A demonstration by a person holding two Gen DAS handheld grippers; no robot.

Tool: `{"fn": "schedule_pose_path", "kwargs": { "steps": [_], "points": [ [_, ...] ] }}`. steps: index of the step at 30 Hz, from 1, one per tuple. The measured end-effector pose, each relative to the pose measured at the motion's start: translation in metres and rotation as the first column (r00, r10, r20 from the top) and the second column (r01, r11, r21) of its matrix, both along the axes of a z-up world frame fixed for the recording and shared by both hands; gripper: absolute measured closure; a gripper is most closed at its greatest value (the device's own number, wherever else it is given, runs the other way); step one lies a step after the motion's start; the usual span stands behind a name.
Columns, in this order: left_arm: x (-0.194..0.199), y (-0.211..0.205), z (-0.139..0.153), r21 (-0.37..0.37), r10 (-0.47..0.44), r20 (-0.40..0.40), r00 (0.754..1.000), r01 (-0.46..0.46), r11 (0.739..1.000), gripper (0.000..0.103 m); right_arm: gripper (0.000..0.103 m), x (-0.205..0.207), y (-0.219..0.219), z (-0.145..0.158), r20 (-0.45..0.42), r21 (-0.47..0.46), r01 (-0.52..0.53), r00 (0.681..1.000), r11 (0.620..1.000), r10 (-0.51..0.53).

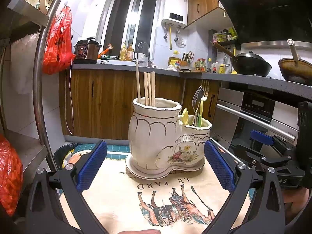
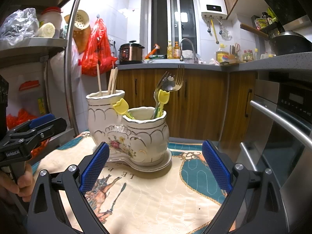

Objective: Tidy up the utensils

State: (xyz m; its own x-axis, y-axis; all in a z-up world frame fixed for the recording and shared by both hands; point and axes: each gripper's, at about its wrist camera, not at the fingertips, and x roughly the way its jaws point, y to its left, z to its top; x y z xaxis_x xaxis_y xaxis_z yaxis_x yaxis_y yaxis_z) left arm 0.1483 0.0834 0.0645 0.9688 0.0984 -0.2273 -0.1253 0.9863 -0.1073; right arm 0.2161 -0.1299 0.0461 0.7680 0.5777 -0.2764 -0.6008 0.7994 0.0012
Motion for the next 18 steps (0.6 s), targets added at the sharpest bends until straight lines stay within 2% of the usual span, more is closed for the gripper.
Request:
{"fn": "schedule_pose_path", "kwargs": {
  "steps": [18],
  "points": [
    [-0.0003,-0.0019,-0.0009,0.009,-0.012,-0.006,1.000,0.012,1.000,0.005,0.008,-0.0001,0.0002,0.0001,0.001,0.000,-0.001,1.000,1.000,0.001]
  ]
}}
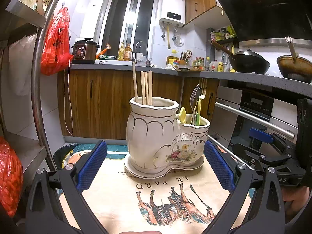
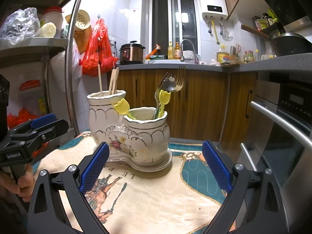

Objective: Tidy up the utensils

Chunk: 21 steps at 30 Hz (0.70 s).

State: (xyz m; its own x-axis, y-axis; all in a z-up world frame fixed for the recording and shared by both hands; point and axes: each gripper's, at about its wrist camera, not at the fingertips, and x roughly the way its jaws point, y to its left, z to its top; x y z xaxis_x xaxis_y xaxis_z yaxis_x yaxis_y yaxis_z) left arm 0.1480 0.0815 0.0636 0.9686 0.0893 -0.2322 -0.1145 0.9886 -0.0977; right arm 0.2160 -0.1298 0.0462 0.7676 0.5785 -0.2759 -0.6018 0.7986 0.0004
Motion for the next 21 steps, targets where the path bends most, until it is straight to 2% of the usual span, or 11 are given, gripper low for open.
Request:
{"fn": "schedule_pose_path", "kwargs": {
  "steps": [21],
  "points": [
    [-0.0001,0.0001,0.0004,0.004,0.001,-0.004,1.000,-0.001,1.000,0.005,0.008,0.0001,-0.0001,0.0000,0.001,-0.001,-0.001,1.000,1.000,0.001]
  ]
}}
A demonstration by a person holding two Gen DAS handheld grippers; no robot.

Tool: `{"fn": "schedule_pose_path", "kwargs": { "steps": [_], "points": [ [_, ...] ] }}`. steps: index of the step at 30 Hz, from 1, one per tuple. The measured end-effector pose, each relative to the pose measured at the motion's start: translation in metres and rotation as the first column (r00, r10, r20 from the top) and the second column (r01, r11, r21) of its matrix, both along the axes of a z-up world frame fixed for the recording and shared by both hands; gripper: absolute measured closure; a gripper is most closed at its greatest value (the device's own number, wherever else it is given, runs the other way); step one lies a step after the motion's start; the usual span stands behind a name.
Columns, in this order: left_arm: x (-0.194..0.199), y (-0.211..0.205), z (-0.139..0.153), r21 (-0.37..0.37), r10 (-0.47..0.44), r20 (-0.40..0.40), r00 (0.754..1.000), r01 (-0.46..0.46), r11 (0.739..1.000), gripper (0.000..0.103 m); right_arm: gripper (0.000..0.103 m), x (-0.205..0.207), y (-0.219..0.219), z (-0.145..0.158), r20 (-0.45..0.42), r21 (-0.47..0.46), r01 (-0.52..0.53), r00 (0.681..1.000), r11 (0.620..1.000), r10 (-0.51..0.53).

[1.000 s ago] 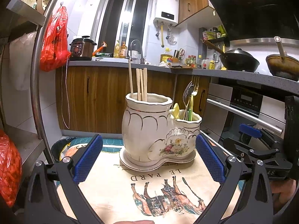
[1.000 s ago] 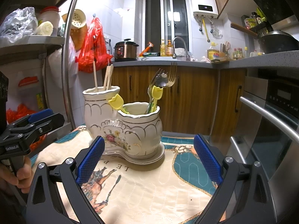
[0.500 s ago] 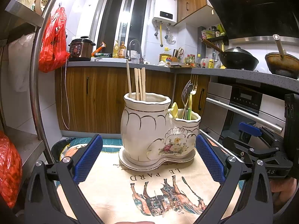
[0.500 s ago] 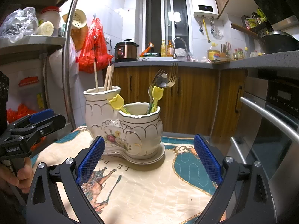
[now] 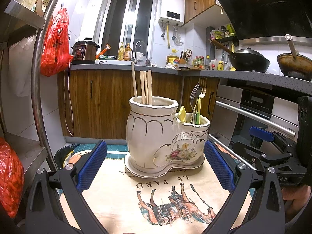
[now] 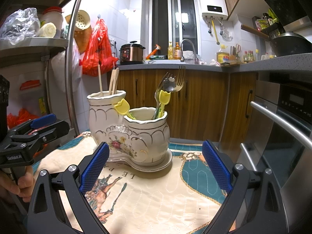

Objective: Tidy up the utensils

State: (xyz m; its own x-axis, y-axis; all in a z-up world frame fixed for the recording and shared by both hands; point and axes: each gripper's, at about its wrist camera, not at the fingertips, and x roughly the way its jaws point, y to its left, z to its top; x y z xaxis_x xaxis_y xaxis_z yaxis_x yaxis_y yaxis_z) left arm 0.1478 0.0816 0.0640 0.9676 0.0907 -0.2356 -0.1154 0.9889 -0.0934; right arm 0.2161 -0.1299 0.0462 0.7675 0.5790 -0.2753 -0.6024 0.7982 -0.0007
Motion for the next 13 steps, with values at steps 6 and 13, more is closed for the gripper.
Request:
{"fn": "schedule_pose_path", "kwargs": {
  "steps": [6,13],
  "points": [
    [-0.0006,0.0011,0.0006,0.001,-0.004,-0.004,1.000,0.004,1.000,0.005,0.008,-0.0001,0.0002,0.0002,0.001,0.000,0.000,1.000,1.000,0.000],
    [-0.0010,0.0044,-0.0001,0.003,-0.015,-0.010,1.000,0.015,1.000,0.005,0.008,0.0000,0.0002,0.0001,0.001,0.000,-0.001,1.000,1.000,0.001]
  ]
}}
